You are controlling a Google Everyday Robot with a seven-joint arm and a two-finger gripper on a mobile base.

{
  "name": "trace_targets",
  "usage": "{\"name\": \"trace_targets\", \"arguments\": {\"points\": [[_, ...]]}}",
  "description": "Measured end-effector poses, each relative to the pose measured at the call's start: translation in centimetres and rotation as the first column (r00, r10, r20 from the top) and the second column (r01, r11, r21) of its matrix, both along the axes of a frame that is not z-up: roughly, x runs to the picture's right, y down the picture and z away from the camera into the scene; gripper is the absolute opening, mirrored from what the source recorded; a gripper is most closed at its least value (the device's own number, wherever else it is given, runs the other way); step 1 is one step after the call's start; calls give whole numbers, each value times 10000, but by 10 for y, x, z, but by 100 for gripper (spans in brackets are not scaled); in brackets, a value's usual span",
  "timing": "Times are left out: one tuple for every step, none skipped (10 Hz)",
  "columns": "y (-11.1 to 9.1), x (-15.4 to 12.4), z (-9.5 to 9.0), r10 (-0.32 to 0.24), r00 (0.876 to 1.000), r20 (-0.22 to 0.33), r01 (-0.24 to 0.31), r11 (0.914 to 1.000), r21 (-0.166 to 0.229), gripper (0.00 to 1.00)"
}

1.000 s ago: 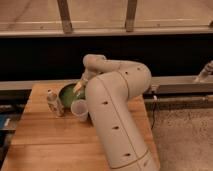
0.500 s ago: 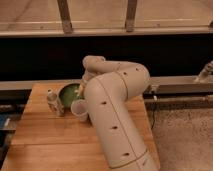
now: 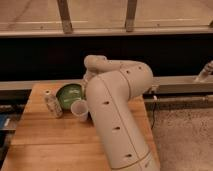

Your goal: Pick up the ceramic bowl

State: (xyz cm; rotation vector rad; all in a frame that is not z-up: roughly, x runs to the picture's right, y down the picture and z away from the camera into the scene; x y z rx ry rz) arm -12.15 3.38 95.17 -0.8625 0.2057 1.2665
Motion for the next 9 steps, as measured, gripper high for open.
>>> {"name": "trace_targets", "arguments": {"points": [[0, 0, 0, 5, 10000, -10, -5, 10000, -14, 0], [-3, 0, -1, 83, 10000, -41, -83, 10000, 54, 0], [-11, 6, -5, 278, 9995, -141, -275, 9993, 241, 0], [-23, 14, -12, 542, 9982, -245, -529, 9972, 523, 0], [-37, 19, -22, 811, 9963, -287, -783, 9932, 863, 0], [-50, 26, -32, 1054, 9939, -328, -1008, 9877, 1194, 0], [-68, 35, -45, 1411, 9893, -367, -1331, 9769, 1674, 0], [-87, 45, -59, 1786, 9832, -374, -1664, 9615, 2187, 0], [-99, 52, -68, 2078, 9776, -348, -1923, 9474, 2559, 0]]}}
